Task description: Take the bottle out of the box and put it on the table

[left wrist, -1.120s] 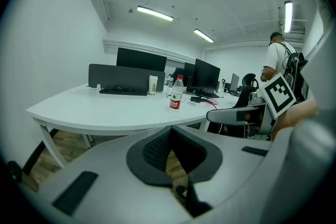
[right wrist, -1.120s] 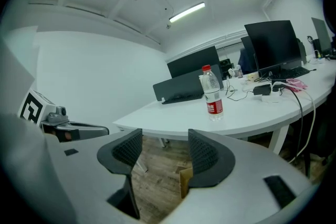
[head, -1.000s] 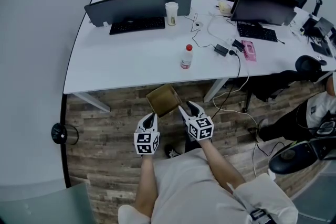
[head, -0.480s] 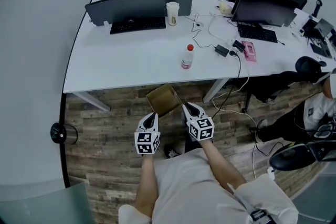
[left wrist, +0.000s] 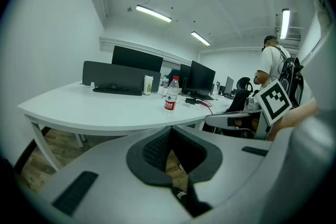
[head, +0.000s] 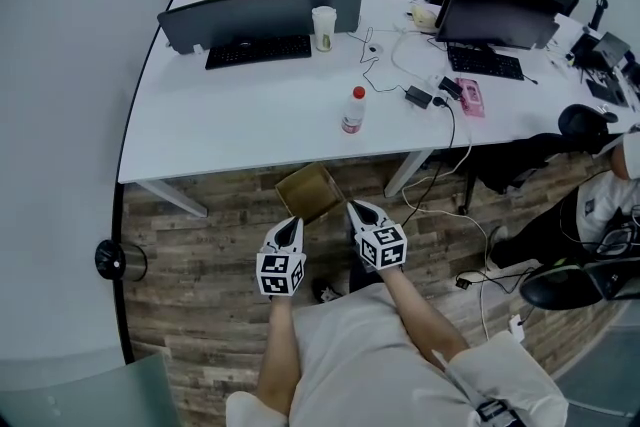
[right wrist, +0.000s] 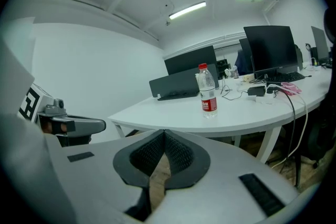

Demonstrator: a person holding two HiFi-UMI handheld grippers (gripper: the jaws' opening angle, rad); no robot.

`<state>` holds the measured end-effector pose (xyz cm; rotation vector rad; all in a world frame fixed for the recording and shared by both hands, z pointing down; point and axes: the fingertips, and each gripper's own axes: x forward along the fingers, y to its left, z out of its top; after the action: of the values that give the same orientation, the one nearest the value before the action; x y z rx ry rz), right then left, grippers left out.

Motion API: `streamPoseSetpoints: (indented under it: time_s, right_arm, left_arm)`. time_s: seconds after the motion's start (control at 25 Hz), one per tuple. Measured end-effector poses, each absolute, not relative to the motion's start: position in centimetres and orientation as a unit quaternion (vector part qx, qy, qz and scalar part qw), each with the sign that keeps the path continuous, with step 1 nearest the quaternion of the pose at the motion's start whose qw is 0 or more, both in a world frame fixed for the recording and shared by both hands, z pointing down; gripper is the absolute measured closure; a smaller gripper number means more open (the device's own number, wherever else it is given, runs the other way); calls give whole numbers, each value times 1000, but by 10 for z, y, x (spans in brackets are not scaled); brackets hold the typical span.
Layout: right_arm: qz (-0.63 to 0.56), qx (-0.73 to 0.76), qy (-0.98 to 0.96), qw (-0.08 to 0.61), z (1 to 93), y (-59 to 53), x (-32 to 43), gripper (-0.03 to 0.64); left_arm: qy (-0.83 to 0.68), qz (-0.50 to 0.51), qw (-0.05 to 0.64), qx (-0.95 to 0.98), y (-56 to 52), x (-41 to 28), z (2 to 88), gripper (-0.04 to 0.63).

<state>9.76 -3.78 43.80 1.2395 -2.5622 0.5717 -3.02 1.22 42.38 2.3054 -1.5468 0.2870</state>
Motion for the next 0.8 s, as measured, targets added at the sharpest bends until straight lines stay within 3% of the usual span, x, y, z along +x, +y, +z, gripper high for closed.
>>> streamPoseSetpoints:
  time_s: [0.8]
  right_arm:
    - [186,421,-876,146,446,-29,107,577]
  left_arm:
    - [-538,97,187,816,20,-23,425,581]
